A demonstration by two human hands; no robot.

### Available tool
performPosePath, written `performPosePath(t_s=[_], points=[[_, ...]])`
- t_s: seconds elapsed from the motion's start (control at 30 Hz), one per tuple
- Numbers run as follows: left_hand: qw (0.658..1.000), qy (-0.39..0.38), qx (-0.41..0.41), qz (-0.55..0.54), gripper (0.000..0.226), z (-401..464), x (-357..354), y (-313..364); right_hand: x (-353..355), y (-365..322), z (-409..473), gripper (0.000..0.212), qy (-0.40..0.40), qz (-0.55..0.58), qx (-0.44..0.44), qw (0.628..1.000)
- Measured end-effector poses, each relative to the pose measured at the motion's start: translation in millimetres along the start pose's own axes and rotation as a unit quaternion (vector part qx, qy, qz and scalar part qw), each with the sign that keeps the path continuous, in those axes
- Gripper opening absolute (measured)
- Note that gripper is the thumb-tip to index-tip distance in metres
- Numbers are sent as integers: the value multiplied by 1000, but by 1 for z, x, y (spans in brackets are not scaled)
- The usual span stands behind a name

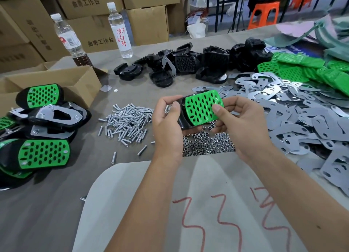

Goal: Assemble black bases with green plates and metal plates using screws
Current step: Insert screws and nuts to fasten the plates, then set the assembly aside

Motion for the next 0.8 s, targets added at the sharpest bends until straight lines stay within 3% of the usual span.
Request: performPosePath(t_s=[0.2,0.4,0.67,0.8], points=[[1000,-8,8,-8,21,0,-1,-1,-2,-3,-1,4,-10,23,-4,1000],[999,1,42,-29,22,5,1,-8,4,-10,-1,19,29,186,-47,981],[999,16,49,-6,21,8,4,-9,-15,-6,-8,17,-31,133,-75,988],[998,26,44,30,16,6,4,-8,-22,5,-13,10,-15,147,-105,983]])
Point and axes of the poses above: each hand's wrist, its own z-axis towards the middle knuckle, its own x-axis out of the back of the hand, y = z × x, the point moved 8 cm from there along z, towards the middle knuckle, and after that the axes turned 9 degrees about z, right-handed, at the moved point
